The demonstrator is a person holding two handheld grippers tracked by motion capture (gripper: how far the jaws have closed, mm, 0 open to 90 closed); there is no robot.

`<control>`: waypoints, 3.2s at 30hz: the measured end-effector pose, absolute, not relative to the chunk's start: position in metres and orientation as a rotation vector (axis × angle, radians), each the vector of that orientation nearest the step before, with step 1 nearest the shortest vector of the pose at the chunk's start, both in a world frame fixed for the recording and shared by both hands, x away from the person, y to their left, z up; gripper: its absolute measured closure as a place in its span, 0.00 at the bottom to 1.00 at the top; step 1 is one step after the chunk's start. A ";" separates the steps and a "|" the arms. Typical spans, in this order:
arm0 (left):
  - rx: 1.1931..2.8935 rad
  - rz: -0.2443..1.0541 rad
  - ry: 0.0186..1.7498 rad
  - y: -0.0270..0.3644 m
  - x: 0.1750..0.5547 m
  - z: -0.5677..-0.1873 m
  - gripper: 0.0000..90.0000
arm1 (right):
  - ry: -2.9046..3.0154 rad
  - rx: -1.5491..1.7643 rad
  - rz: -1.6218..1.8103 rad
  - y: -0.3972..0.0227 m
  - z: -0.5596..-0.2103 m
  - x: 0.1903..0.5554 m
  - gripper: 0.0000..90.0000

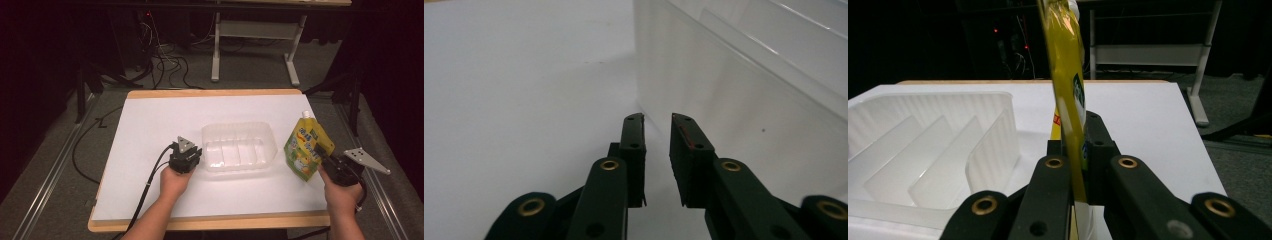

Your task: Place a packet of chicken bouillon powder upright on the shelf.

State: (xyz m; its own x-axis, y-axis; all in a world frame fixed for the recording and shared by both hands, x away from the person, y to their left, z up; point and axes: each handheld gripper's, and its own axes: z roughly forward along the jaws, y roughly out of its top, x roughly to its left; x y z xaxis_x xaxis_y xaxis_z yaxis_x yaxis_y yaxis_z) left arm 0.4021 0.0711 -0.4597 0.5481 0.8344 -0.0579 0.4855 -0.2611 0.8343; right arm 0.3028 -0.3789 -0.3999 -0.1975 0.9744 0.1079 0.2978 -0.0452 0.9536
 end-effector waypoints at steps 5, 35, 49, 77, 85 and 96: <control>1.899 0.522 1.043 0.107 0.385 -0.446 0.66 | 1.545 1.368 1.286 -0.378 -0.395 0.299 1.00; 1.820 0.470 0.949 0.147 0.346 -0.445 0.43 | 1.501 1.169 1.471 -0.331 -0.310 0.296 1.00; 1.854 0.482 0.908 0.141 0.346 -0.447 0.42 | 1.576 1.140 1.541 -0.262 -0.309 0.331 1.00; 1.833 0.422 0.847 0.111 0.354 -0.443 0.39 | 1.547 1.236 1.593 -0.190 -0.354 0.358 1.00; 1.819 0.402 0.873 0.073 0.372 -0.448 0.39 | 1.501 1.267 1.614 -0.191 -0.356 0.360 1.00; 1.853 0.492 0.869 0.061 0.374 -0.452 0.61 | 1.472 1.296 1.619 -0.187 -0.361 0.360 1.00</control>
